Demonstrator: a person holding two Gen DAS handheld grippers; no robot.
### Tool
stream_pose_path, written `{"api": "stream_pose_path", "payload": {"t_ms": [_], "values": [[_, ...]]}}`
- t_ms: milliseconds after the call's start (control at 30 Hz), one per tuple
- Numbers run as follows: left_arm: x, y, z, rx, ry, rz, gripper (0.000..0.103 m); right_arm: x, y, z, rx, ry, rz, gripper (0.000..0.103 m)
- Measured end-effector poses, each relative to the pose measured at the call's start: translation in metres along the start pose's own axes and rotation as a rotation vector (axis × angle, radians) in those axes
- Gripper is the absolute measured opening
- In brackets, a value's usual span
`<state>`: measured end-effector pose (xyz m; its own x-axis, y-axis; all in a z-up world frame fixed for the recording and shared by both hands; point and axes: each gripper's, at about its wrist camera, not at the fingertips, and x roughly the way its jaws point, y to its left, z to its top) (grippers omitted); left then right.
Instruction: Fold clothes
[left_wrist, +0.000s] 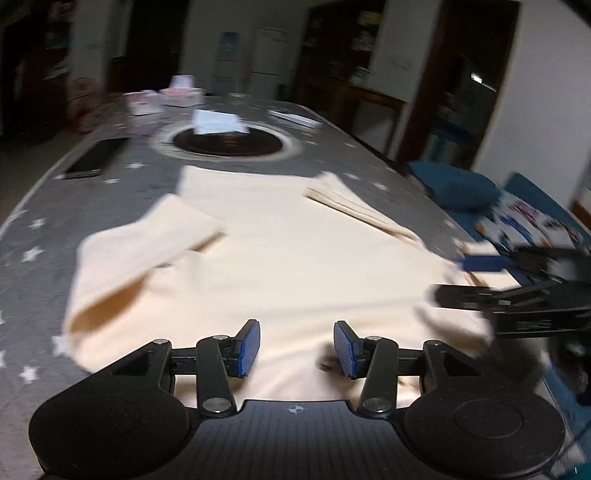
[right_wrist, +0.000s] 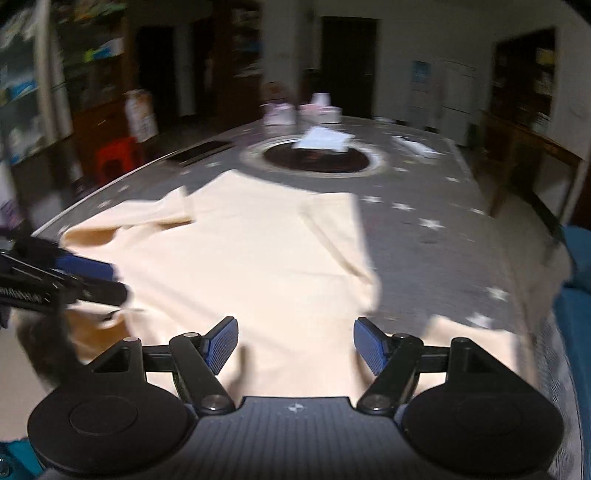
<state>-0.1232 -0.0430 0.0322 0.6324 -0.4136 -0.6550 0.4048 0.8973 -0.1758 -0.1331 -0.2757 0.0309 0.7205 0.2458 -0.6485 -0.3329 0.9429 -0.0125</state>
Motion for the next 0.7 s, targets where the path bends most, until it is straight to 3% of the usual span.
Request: {"api": "stream_pose_path", "payload": {"t_ms": [233,500,600,700], "values": [[-0.003,-0.015,-0.019,0.15,0.044,-0.058,0.046,0.011,0.04,-0.009,-0.143,0.063,0.112,0.071],[-0.021,0.0,-0.005,0.126,-0.005,-0.101,0.047,-0.008,0.043,-0.007,-0.193,0.058,0.157,0.071],[-0.016,0.006,0.013,0.06,-0.059,-0.077,0.047,-0.003,0.039,-0.001,-0.158,0.034,0.137,0.071],[0.002,0.005,0.022,0.024,-0.06,-0.059,0.047,0.01,0.039,0.001,-0.134,0.049,0.14,0.071]]}}
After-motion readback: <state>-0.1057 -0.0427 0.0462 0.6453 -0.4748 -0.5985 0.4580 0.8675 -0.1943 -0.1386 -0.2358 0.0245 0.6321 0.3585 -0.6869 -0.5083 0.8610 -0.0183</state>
